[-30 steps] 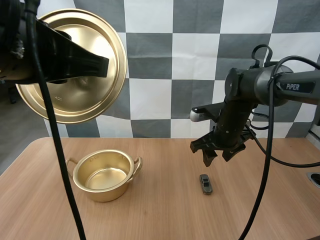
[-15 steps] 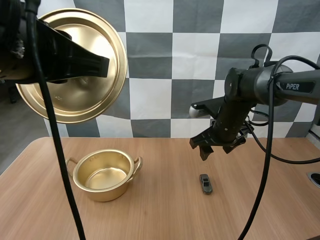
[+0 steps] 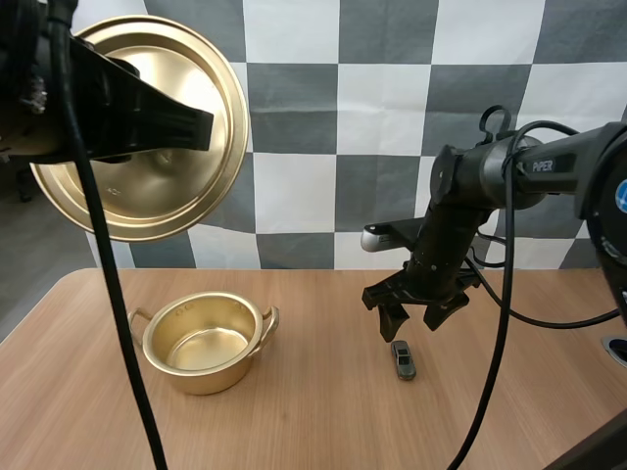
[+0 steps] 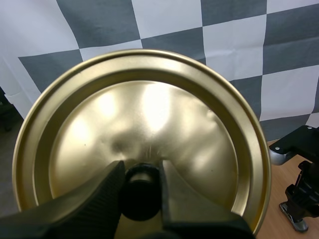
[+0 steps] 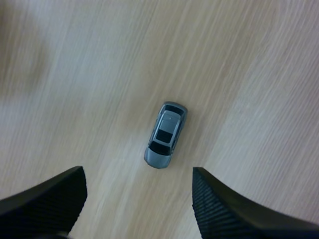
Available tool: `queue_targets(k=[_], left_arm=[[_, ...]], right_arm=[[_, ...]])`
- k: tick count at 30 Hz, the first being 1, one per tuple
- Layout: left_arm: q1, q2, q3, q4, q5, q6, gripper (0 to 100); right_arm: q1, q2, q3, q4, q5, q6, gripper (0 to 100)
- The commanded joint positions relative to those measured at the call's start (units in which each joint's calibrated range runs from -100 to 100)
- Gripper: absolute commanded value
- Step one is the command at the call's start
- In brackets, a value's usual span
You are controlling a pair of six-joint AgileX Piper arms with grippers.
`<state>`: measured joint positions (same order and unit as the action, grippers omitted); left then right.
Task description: Open the pot, put the car inside, and close it
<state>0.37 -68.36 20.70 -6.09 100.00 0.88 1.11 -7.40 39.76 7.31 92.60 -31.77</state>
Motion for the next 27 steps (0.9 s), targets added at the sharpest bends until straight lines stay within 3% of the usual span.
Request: queue_targets(k=[1, 27], left_arm=[[0.04, 0.1, 0.1, 0.0, 0.0, 0.0, 0], [0.04, 0.1, 0.1, 0.0, 0.0, 0.0, 0]], right_arm=[[0.0, 0.6, 0.0, -0.1, -0.2, 0.0, 100], [0.0, 16.3, 0.0, -1.8, -8.2, 0.0, 100]])
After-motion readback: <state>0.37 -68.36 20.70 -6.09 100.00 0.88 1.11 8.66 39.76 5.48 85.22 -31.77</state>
